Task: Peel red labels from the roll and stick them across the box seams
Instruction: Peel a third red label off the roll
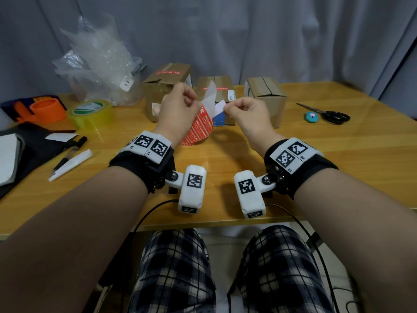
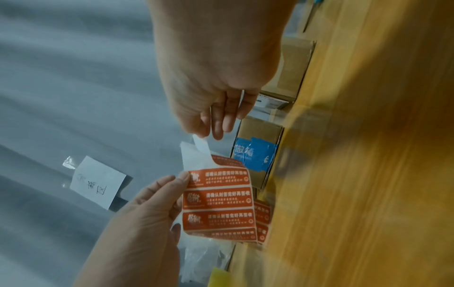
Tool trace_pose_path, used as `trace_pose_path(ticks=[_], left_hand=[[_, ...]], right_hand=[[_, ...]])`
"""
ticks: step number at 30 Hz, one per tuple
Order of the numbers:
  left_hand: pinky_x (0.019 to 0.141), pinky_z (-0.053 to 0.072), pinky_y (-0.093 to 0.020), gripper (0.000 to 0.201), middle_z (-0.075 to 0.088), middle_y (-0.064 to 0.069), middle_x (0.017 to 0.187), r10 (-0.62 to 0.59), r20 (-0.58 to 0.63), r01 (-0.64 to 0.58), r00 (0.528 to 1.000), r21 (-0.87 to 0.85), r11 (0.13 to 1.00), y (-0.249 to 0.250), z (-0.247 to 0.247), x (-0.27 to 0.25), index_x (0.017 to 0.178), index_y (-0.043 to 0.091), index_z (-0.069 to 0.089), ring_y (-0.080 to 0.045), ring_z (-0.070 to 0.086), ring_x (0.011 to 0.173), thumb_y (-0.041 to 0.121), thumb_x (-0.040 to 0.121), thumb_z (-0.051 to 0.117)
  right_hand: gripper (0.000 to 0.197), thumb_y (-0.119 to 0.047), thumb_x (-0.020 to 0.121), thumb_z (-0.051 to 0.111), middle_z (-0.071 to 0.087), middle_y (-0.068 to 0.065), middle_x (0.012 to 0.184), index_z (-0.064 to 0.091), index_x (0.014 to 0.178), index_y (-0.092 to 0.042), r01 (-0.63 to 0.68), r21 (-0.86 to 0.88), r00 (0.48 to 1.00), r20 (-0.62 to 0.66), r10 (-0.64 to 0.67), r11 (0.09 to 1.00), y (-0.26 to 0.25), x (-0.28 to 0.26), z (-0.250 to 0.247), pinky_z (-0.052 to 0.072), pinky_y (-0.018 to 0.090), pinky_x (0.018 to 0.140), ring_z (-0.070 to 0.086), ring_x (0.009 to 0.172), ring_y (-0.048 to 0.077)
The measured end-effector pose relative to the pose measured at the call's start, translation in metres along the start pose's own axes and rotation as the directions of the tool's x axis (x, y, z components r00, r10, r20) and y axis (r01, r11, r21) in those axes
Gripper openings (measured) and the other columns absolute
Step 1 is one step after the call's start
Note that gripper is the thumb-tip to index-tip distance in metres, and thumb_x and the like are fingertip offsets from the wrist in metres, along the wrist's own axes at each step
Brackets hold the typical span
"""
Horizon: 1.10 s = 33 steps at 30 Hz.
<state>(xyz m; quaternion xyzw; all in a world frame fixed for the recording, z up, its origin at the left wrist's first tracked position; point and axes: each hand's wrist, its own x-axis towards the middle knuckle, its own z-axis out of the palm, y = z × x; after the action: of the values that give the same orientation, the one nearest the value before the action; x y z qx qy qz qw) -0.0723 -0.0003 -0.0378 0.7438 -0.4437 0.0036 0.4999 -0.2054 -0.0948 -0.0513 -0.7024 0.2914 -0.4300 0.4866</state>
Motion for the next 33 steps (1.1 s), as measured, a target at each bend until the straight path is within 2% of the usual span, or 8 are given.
trace_pose_path(ticks=[4, 12, 15, 18, 21, 24, 28, 33], left_hand=[[0.091, 0.047, -0.053, 0.024, 0.052, 0.017, 0.072, -0.071, -0.070, 0.074, 0.995, 0.038, 0.997, -0.005, -0.003, 0.005, 0.071, 0.036, 0.043, -0.027, 0.062, 0.096, 0.029, 0.081, 0.063], [0.093, 0.046, -0.051, 0.024, 0.054, 0.017, 0.075, -0.090, -0.052, 0.095, 0.995, 0.107, 0.990, -0.010, -0.007, 0.003, 0.068, 0.035, 0.046, -0.027, 0.060, 0.101, 0.030, 0.084, 0.062], [0.102, 0.035, -0.040, 0.008, 0.060, 0.003, 0.103, -0.011, 0.044, 0.001, 0.999, 0.216, 0.976, 0.000, -0.008, -0.001, 0.079, 0.033, 0.060, -0.026, 0.047, 0.114, 0.039, 0.085, 0.062], [0.095, 0.022, -0.032, 0.028, 0.050, 0.000, 0.121, 0.111, 0.109, -0.138, 0.988, 0.277, 0.951, 0.024, -0.012, -0.004, 0.101, 0.027, 0.065, -0.022, 0.035, 0.123, 0.047, 0.081, 0.064], [0.088, 0.018, -0.028, 0.039, 0.047, 0.002, 0.119, 0.261, 0.145, -0.296, 0.954, 0.337, 0.894, 0.047, -0.014, -0.001, 0.105, 0.025, 0.060, -0.020, 0.036, 0.119, 0.052, 0.078, 0.065], [0.085, 0.022, -0.032, 0.036, 0.047, 0.000, 0.112, 0.348, 0.178, -0.390, 0.920, 0.453, 0.802, 0.063, -0.007, -0.001, 0.098, 0.023, 0.057, -0.023, 0.040, 0.110, 0.052, 0.078, 0.063], [0.089, 0.029, -0.038, 0.025, 0.048, -0.002, 0.109, 0.383, 0.138, -0.389, 0.914, 0.571, 0.723, 0.074, 0.004, 0.001, 0.094, 0.022, 0.059, -0.026, 0.043, 0.107, 0.044, 0.083, 0.056], [0.093, 0.029, -0.040, 0.019, 0.050, -0.001, 0.110, 0.411, 0.097, -0.382, 0.907, 0.600, 0.703, 0.079, 0.010, 0.007, 0.091, 0.022, 0.064, -0.025, 0.043, 0.110, 0.038, 0.084, 0.055]], right_hand=[[0.020, -0.012, 0.083, 0.064, 0.059, -0.004, 0.068, 0.061, 0.064, -0.019, -0.050, 0.007, 0.997, -0.066, 0.051, 0.999, -0.001, 0.001, -0.008, 0.051, 0.028, 0.081, 0.055, 0.071, 0.007], [0.014, -0.012, 0.081, 0.059, 0.051, 0.003, 0.069, 0.057, 0.068, -0.016, -0.089, 0.129, 0.983, -0.147, 0.108, 0.988, -0.013, 0.000, -0.024, 0.038, 0.022, 0.057, 0.044, 0.064, 0.013], [0.010, -0.013, 0.079, 0.058, 0.049, 0.005, 0.071, 0.057, 0.069, -0.015, -0.081, 0.100, 0.984, -0.149, 0.096, 0.992, -0.020, 0.001, -0.027, 0.036, 0.024, 0.055, 0.043, 0.067, 0.017], [0.011, -0.014, 0.079, 0.058, 0.047, 0.005, 0.069, 0.056, 0.069, -0.016, -0.085, 0.074, 0.987, -0.133, 0.095, 0.994, -0.027, 0.003, -0.027, 0.035, 0.024, 0.053, 0.042, 0.066, 0.017], [0.020, -0.014, 0.082, 0.060, 0.045, -0.001, 0.063, 0.053, 0.063, -0.018, -0.064, 0.065, 0.990, -0.122, 0.072, 0.996, -0.037, 0.004, -0.024, 0.037, 0.023, 0.056, 0.041, 0.061, 0.012], [0.017, -0.014, 0.082, 0.060, 0.043, -0.005, 0.060, 0.053, 0.067, -0.015, -0.044, 0.029, 0.992, -0.121, 0.047, 0.999, -0.047, 0.004, -0.020, 0.036, 0.024, 0.059, 0.040, 0.059, 0.008], [0.016, -0.023, 0.078, 0.061, 0.044, -0.007, 0.056, 0.053, 0.065, -0.017, -0.047, -0.043, 0.988, -0.151, 0.040, 0.998, -0.058, 0.007, -0.018, 0.035, 0.027, 0.061, 0.042, 0.057, 0.009], [0.018, -0.030, 0.068, 0.061, 0.042, -0.011, 0.047, 0.053, 0.055, -0.021, -0.062, -0.037, 0.984, -0.167, 0.055, 0.997, -0.063, 0.015, -0.018, 0.038, 0.034, 0.065, 0.044, 0.057, 0.012]])
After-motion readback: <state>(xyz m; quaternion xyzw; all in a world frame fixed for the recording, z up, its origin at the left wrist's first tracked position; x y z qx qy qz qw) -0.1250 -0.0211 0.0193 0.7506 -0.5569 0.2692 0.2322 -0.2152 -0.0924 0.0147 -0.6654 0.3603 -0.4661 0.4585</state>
